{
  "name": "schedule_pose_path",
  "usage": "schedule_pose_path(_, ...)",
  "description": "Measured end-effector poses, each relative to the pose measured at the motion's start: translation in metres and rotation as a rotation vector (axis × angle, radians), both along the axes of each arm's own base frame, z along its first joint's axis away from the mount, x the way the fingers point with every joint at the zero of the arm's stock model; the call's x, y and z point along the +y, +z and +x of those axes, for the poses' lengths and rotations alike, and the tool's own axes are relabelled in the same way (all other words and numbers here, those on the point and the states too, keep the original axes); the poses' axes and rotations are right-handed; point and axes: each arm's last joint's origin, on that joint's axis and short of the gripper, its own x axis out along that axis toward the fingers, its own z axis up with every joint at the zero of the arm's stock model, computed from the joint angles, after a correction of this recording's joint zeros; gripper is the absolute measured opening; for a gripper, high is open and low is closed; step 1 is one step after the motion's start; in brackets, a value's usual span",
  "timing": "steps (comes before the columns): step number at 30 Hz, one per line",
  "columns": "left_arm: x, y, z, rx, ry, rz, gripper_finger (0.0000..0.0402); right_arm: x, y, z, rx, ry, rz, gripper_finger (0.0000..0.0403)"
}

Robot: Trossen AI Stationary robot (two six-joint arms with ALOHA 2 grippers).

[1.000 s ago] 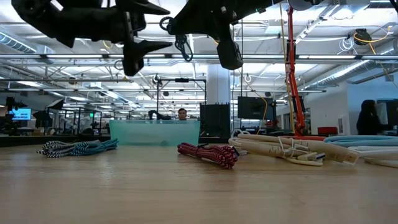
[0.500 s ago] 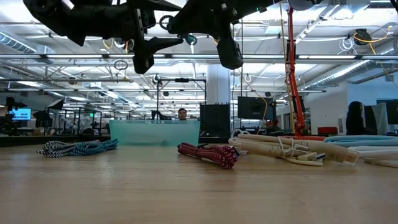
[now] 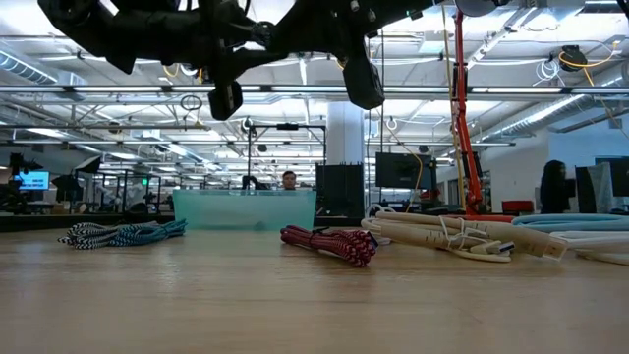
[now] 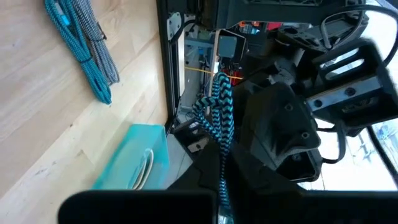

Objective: Pick & Place USB Port
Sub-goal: Put the right blue black charger cable into the transparent bin

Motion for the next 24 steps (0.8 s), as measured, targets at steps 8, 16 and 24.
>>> schedule_pose_path(8,0.004,0.0,0.0,0.001,0.018,-0.006,0.0013,0.0,0.001,0.001,-0.067,0.02,0.135,0.0015)
schedule_pose_path(16,0.013,0.011,-0.007,-0.024,0.06,-0.015,0.0007,0.003,0.01,0.002,-0.252,0.051,0.417,0.0069)
schedule_pose_path(24,0.019,0.038,-0.042,-0.017,0.172,0.013,0.0007,0.004,0.014,0.002,-0.311,0.051,0.527,0.0172)
